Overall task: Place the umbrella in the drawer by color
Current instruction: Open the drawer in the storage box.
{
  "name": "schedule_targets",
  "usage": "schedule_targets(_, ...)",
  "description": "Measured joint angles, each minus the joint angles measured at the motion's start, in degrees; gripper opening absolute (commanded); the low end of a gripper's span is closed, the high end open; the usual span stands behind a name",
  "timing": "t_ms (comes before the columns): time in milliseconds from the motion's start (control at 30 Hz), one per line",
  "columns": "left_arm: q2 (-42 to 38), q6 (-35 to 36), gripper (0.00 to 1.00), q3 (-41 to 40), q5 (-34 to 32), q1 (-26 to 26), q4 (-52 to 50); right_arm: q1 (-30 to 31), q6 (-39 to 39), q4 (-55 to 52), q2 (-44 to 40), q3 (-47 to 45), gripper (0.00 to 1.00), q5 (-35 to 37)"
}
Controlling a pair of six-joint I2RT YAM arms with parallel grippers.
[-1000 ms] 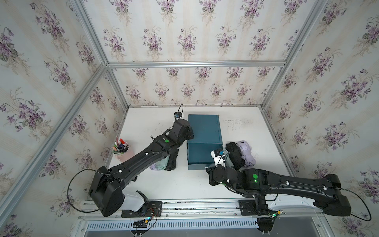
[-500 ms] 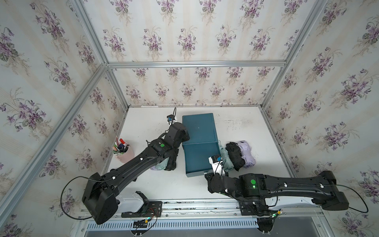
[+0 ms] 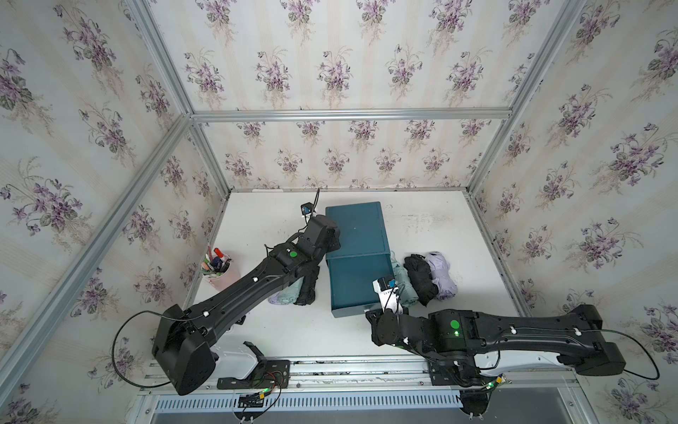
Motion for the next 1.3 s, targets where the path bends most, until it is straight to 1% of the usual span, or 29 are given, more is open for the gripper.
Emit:
schedule_targets(200, 0.98, -0.35, 0.06, 1.11, -0.2, -0.46, -0.92, 0.0, 1.09, -0.26, -0.13, -0.57, 0.02, -0.31)
schedule_targets(533, 2.82, -1.44, 0.0, 2.84, -0.66, -1.49, -0.98, 0.0, -0.07, 0.04, 3.43, 2.12, 0.06, -1.57)
schedule_targets(767, 2.03, -2.95, 0.0, 3.41, -3.65, -2.38, -3.32, 0.0, -0.46, -0.04, 3.61, 3.48, 0.08, -1.62)
schedule_targets(833, 1.99, -3.32, 0.0, 3.52, -4.42, -2.45, -4.2, 0.0, -0.42, -0.04, 3.3, 3.19, 0.09, -1.53)
schedule_targets(900, 2.01, -3.65, 0.0, 3.5, -4.92, -2.51, -4.68, -0.02, -0.11, -0.09, 2.8, 2.27, 0.16, -1.22)
schedule_targets(1000, 2.69, -3.96, 0.0, 3.8, -4.94, -2.71, -4.87, -0.02, 0.31, -0.57, 2.08, 0.79, 0.33, -1.01)
schedule_targets(1033, 2.93, -3.96, 0.02, 3.96, -4.94, -2.78, -4.7, -0.02, 0.48, -0.76, 1.9, 0.5, 0.39, -0.94)
schedule_targets(1067, 3.21, -3.93, 0.05, 4.13, -4.92, -2.93, -4.44, -0.02, 0.66, -0.94, 1.79, 0.22, 0.44, -0.92)
schedule_targets(1100, 3.48, -3.93, 0.09, 4.28, -4.83, -2.99, -4.2, -0.02, 1.14, -1.18, 1.79, 0.11, 0.48, -0.96)
schedule_targets(1167, 3.8, -3.89, 0.16, 4.61, -4.5, -3.02, -4.07, -0.04, 1.16, -1.38, 1.79, 0.13, 0.52, -0.94)
schedule_targets(1233, 4.0, -3.52, 0.26, 4.83, -4.48, -3.02, -4.07, -0.07, 1.2, -2.29, 1.81, 0.9, 0.56, -0.9)
schedule_targets(1300, 4.22, -3.52, 0.32, 4.87, -4.31, -3.02, -3.93, -0.04, 1.18, -3.74, 1.75, 2.49, 0.6, -0.68)
